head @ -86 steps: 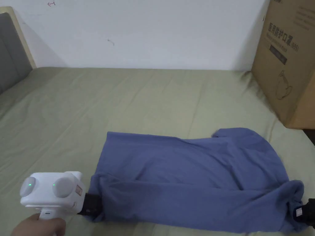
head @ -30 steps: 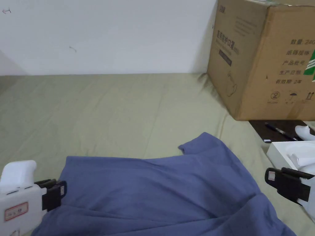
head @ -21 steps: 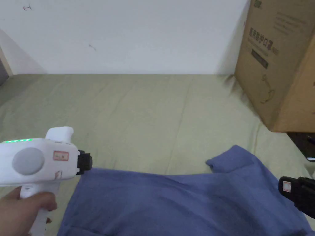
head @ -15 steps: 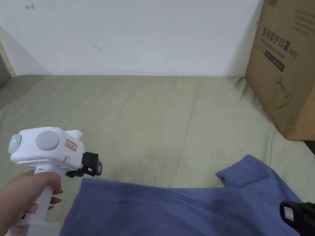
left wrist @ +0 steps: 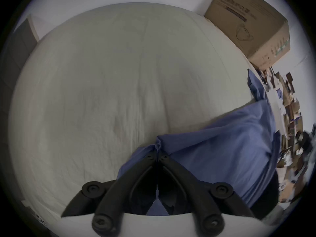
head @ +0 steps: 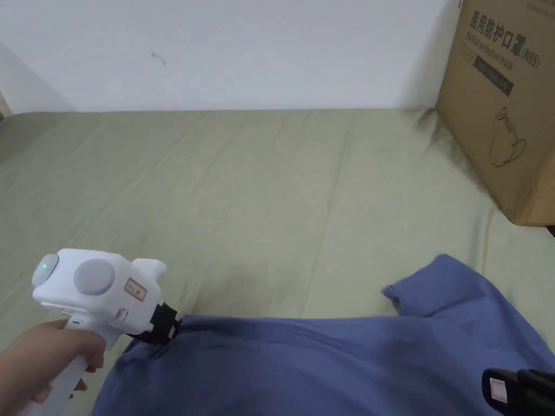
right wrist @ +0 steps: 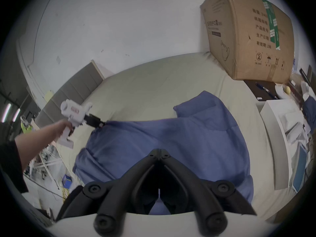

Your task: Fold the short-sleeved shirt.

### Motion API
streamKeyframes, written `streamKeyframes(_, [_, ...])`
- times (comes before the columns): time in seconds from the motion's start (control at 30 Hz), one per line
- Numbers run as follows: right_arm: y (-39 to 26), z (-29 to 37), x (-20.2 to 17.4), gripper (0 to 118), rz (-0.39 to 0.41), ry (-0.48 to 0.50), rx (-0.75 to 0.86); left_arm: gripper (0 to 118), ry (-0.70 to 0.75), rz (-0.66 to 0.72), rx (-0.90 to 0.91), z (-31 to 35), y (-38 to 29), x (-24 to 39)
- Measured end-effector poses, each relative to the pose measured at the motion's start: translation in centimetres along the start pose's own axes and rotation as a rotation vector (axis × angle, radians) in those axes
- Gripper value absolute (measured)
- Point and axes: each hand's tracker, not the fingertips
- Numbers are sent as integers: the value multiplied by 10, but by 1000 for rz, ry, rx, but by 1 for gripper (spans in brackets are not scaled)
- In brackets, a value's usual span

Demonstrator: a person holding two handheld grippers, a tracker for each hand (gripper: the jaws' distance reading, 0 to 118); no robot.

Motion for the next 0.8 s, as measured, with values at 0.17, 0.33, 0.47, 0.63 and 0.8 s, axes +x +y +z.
streamKeyframes(0.17, [63,-19,43,0,-30,-85,80,0,133,-13,162,20,-5,3])
streamKeyframes(0.33, [127,-84,104,40,-99,-72,-134,0,132,-25,192,37,-9,11])
streamKeyframes(0.47, [138,-139,136,111,-110,-268,-233,0,142,-34,201,37,-10,12])
streamKeyframes(0.63, [136,-192,165,105,-151,-347,-388,0,133,-14,208,34,-14,9])
streamKeyframes(0.8, [124,-211,159,35,-130,-360,-449,0,130,-12,187,29,-19,6])
